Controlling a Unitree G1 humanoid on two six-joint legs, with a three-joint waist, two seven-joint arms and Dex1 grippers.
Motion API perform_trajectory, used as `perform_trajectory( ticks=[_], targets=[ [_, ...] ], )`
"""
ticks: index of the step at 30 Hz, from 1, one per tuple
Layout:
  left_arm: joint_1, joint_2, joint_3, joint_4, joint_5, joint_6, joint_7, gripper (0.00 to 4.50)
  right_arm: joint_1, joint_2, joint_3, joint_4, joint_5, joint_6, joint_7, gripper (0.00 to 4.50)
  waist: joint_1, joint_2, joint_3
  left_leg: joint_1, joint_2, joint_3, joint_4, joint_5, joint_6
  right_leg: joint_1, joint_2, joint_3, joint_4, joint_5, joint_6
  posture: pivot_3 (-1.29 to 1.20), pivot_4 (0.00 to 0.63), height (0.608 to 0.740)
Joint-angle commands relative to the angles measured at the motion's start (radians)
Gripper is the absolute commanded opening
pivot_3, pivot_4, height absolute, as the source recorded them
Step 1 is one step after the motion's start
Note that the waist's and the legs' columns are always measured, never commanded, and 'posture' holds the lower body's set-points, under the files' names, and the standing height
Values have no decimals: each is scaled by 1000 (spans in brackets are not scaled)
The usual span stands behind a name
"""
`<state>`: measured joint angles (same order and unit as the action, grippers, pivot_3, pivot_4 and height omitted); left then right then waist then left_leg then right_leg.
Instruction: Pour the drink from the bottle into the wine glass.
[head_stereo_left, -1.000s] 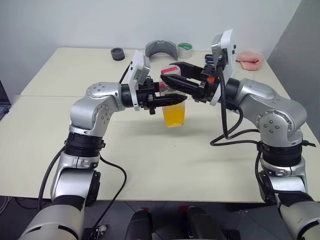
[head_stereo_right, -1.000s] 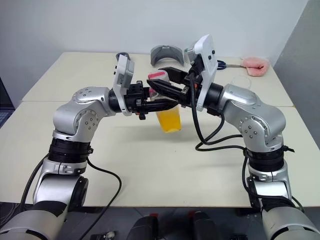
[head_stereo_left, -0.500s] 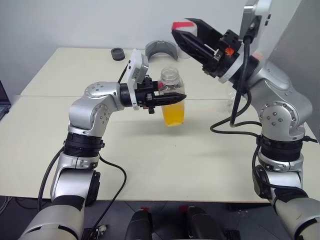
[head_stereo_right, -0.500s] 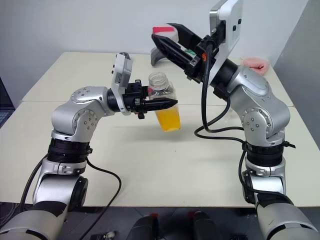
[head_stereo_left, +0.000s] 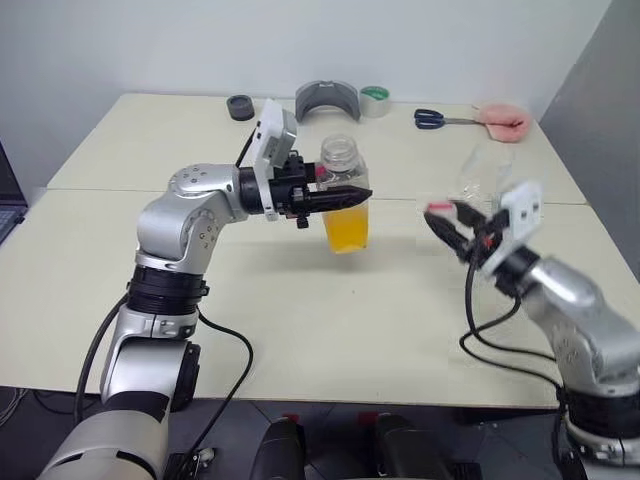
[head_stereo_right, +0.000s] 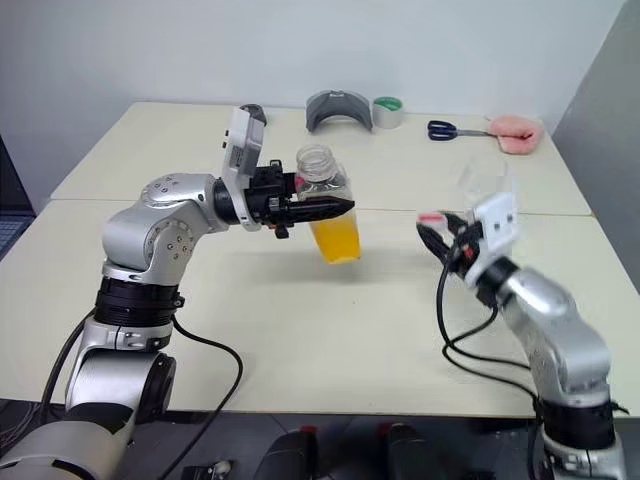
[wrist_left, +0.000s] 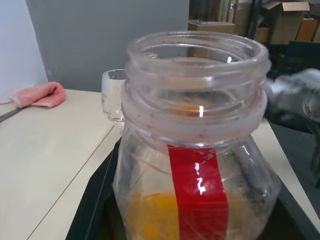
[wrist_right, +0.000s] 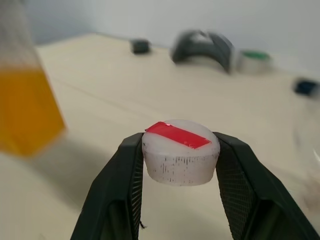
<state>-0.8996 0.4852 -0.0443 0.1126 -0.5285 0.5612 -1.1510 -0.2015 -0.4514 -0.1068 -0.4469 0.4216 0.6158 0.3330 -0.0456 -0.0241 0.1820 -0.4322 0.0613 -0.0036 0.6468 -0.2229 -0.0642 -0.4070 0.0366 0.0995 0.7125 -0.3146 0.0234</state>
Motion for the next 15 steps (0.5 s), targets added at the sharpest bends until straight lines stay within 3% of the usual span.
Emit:
perform_trajectory(
  ticks=[1,3,11,15],
  targets=[
    [-32,-6,14,-16,-10,-21,-10,1974,36,65,33,13,-71,-26,-92,1823,-8,0,0,0,0,0,0,0,0,0,0,0,1,0,0,0,150,740],
    [-34,-7,13,-16,-11,-20,-11,1974,51,105,33,40,-90,-32,-119,1823,-11,0,0,1,0,0,0,1,0,0,1,0,2,0,0,0,150,740],
    [-34,-5,16,-20,-10,-15,-15,1974,78,140,-2,72,-131,-39,-156,4486,-8,0,0,0,0,-1,0,1,-1,0,1,0,1,0,0,0,150,740],
    [-26,-5,18,-25,-10,-16,-13,1974,61,112,-19,17,-85,-5,-105,4486,-8,0,0,0,0,-1,0,1,-1,0,1,0,1,0,0,0,150,740]
  ],
)
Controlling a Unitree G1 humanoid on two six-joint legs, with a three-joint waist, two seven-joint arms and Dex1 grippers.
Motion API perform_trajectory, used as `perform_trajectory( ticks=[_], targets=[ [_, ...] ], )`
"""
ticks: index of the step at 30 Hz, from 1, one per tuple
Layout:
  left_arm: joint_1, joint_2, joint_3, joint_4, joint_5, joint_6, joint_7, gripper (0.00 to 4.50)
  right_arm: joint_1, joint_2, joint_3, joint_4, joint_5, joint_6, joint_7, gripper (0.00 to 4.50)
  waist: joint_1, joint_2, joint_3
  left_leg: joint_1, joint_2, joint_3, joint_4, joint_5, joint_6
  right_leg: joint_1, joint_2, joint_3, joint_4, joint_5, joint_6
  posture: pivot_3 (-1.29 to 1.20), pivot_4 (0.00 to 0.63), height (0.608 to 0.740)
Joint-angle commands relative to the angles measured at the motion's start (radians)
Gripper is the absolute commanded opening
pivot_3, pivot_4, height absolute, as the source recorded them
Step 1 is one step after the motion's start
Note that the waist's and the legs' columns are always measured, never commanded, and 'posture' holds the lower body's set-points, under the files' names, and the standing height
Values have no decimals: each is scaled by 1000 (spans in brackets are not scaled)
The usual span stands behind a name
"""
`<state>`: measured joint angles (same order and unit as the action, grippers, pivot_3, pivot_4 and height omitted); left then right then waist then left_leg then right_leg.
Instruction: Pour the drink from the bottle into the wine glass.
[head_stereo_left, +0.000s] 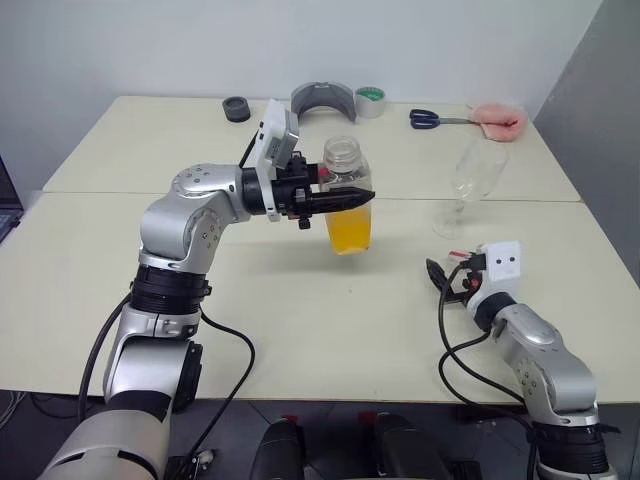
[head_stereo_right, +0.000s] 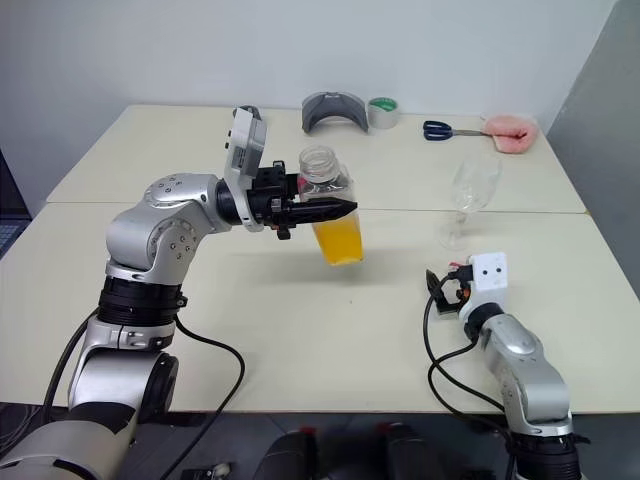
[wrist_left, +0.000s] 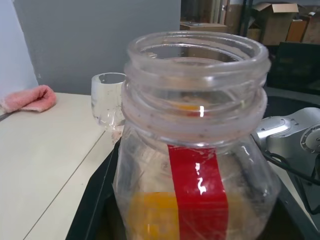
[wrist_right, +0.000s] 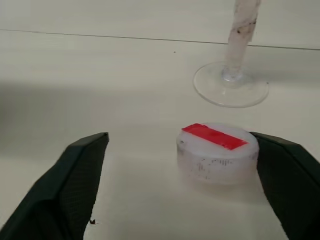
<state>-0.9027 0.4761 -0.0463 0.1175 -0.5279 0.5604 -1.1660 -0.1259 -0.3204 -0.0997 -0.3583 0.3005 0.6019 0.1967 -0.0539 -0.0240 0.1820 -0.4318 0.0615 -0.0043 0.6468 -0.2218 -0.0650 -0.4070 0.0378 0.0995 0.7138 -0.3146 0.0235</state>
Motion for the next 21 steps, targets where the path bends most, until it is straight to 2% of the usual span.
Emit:
perform_trajectory(
  ticks=[1,10,16,21],
  targets=[
    [-21,3,21,-32,-10,-16,3,1974,-22,-32,-24,-78,37,13,46,4486,0,0,0,0,0,0,0,0,0,0,0,0,0,0,0,0,150,740],
    [-14,2,25,-35,-11,-20,10,1974,-124,-159,-20,-141,120,43,217,4486,0,0,0,0,0,0,0,0,0,0,0,0,0,0,0,0,150,740],
    [-14,21,46,-21,1,-27,38,1974,-275,-277,-25,-240,412,109,506,4486,-1,0,0,0,0,-1,0,0,0,1,0,-1,0,0,0,0,150,740],
    [-8,46,93,41,77,-89,170,1974,-466,-309,-29,-190,581,188,565,4486,-2,0,0,0,0,-3,1,0,0,2,0,-2,0,0,0,0,150,740]
  ],
)
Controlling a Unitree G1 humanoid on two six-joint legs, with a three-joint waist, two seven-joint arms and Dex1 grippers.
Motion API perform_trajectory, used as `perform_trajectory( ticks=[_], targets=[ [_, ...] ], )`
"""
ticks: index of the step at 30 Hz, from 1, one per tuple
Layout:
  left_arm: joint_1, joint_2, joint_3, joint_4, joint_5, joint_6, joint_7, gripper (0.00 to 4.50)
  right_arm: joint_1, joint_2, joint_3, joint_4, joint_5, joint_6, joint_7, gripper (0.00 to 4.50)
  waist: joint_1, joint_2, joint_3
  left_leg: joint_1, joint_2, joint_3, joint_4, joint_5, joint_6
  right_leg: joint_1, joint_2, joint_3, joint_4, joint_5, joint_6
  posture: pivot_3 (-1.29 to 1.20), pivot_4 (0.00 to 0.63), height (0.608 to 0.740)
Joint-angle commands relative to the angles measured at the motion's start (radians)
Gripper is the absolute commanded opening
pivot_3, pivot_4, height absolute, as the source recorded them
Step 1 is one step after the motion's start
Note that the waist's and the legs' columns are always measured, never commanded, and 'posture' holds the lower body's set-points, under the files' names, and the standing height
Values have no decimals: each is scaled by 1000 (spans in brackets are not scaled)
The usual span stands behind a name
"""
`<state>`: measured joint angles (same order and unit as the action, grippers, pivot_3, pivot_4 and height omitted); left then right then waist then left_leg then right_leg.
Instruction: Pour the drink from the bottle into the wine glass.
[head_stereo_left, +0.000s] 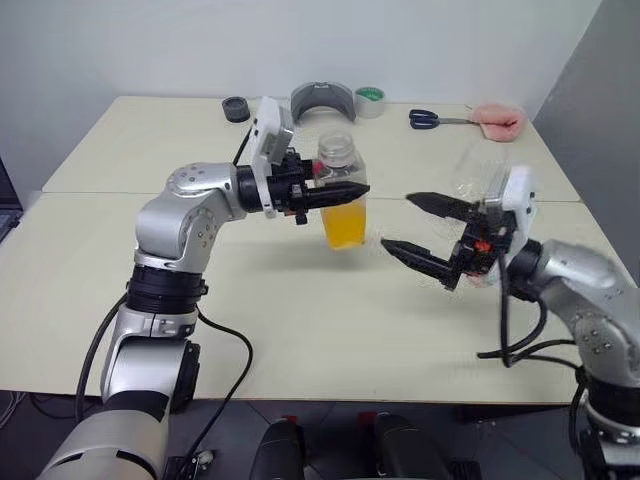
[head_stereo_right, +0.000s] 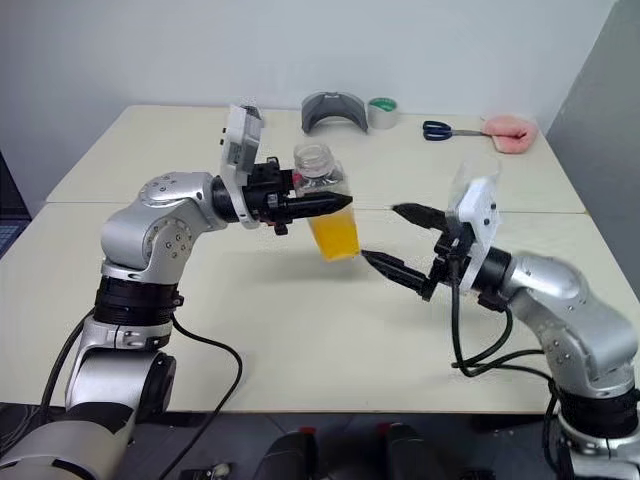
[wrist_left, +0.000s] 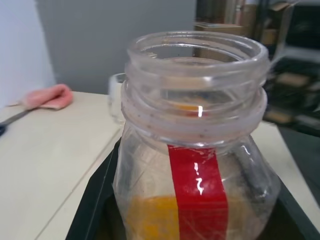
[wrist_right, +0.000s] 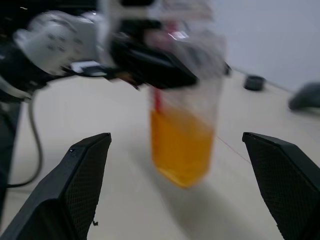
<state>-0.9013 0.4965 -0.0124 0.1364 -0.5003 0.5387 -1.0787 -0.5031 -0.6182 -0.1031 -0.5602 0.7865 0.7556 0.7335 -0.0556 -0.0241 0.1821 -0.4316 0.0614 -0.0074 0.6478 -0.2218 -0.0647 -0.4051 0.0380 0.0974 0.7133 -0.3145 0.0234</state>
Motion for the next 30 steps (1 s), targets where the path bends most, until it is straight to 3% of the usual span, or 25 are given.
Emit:
perform_trajectory(
  ticks=[1,6,16,23,30],
  targets=[
    [-4,31,69,36,73,-87,117,1974,-126,-10,-19,23,113,48,28,4486,-2,0,0,0,0,0,0,0,0,0,0,0,0,0,0,0,150,740],
    [25,42,123,51,130,-108,274,1974,-217,33,30,65,107,60,-17,4486,3,0,0,-1,0,-2,0,0,0,0,0,-1,0,0,0,0,150,740],
    [100,56,317,201,229,-193,663,1974,-198,84,117,89,-42,-18,-59,4486,7,0,0,-1,0,-3,0,0,0,-1,-1,-1,0,0,0,0,150,740],
    [169,6,377,311,216,-325,719,1974,-208,110,128,114,-85,-41,-66,4486,23,-1,0,-2,0,-2,1,0,0,0,-2,-2,0,0,0,0,150,740],
    [199,11,356,399,235,-403,695,1974,-208,115,129,116,-112,-43,-65,4486,25,-1,-1,-2,-1,-2,1,0,0,0,-2,-2,0,0,0,0,150,740]
  ],
)
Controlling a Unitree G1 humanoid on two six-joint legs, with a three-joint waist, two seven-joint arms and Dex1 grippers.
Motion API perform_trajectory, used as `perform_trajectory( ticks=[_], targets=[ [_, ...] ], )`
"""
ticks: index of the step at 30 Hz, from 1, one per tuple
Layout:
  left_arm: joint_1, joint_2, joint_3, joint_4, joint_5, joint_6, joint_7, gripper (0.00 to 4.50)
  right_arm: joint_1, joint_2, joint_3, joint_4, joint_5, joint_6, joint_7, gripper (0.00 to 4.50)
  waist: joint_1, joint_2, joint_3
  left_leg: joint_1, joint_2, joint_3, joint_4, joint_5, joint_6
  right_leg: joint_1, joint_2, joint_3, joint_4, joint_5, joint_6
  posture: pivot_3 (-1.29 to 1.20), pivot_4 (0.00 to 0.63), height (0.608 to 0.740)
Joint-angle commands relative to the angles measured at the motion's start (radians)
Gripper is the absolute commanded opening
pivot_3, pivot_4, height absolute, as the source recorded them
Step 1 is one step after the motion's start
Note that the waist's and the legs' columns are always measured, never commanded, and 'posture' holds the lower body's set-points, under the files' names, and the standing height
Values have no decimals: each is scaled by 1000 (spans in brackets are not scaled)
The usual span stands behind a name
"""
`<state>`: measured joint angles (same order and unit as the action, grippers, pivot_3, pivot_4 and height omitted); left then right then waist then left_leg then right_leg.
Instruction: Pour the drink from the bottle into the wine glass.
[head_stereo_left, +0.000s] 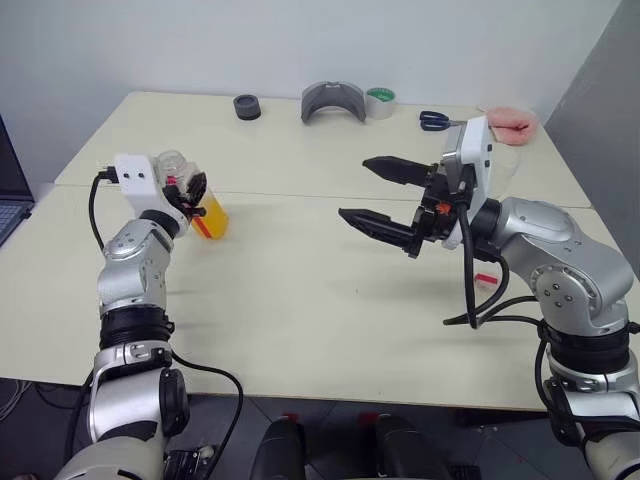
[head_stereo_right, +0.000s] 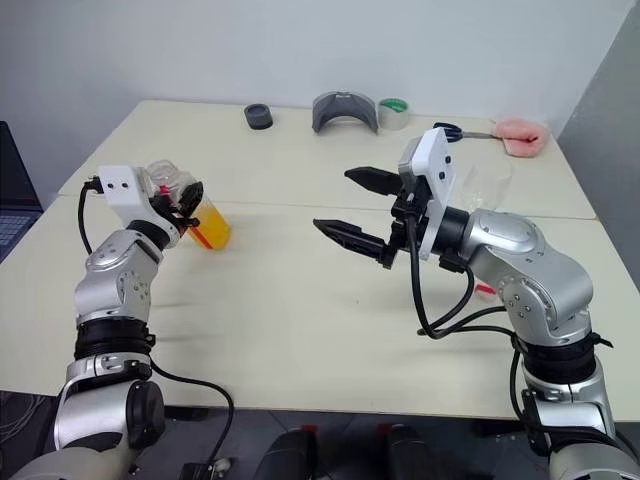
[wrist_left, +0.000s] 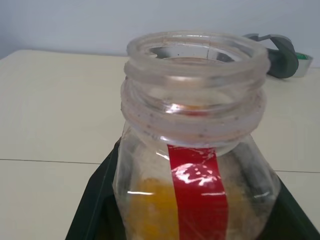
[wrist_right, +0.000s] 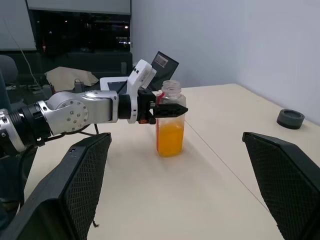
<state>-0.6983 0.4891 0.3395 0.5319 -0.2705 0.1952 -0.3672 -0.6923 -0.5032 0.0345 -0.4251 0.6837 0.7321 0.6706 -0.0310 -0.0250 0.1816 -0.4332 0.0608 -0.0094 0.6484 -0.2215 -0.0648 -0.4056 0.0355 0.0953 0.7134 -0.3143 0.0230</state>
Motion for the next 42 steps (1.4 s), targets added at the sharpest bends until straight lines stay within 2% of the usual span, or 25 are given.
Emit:
perform_trajectory(
  ticks=[1,7,15,16,22,25,32,36,42],
  targets=[
    [-2,18,1,16,6,-70,-22,1974,-17,0,-8,-19,-11,-21,0,4486,0,0,0,0,0,0,0,0,0,0,0,0,0,0,0,0,150,740],
    [-3,26,-20,69,13,-108,-71,1974,-14,4,-9,-16,-17,-20,-4,4486,0,0,0,0,0,0,0,0,0,0,0,0,0,0,0,0,150,740],
    [55,23,1,12,-19,-74,-53,4329,8,3,-14,-21,-41,-23,-9,4500,-3,0,0,1,0,0,0,0,0,0,0,0,1,0,0,0,150,740],
    [90,19,9,-32,-30,-56,-44,4481,23,-1,-15,-27,-43,-22,-9,4500,-3,0,0,1,1,0,0,0,0,0,0,0,1,0,0,0,150,740],
    [258,8,39,-257,-68,52,18,4481,81,-6,-21,-45,-53,-24,-27,4500,-2,0,0,1,1,0,0,0,0,0,-1,0,1,0,0,0,150,740],
    [384,12,41,-426,-91,150,22,4481,169,-10,-19,-61,-85,-45,-47,4500,-2,-2,-2,1,1,-1,-1,1,-1,0,-1,-1,1,0,0,0,150,740],
    [612,125,12,-791,-168,362,-101,4481,341,-30,-47,-106,-219,-30,-198,4500,-4,-4,-3,1,1,-2,-1,1,-2,1,-1,-1,1,0,0,0,150,740],
    [596,185,-19,-972,-325,494,-210,4481,403,-22,-73,-86,-278,-31,-280,4500,-1,-4,-3,2,0,-3,-2,2,-3,1,-1,-1,1,0,1,0,150,740],
    [480,281,-71,-1021,-467,612,-343,4481,465,10,-69,87,-417,-199,-345,4500,-4,-5,-3,3,1,-1,-2,2,-3,1,2,0,1,-1,2,0,150,740]
  ],
)
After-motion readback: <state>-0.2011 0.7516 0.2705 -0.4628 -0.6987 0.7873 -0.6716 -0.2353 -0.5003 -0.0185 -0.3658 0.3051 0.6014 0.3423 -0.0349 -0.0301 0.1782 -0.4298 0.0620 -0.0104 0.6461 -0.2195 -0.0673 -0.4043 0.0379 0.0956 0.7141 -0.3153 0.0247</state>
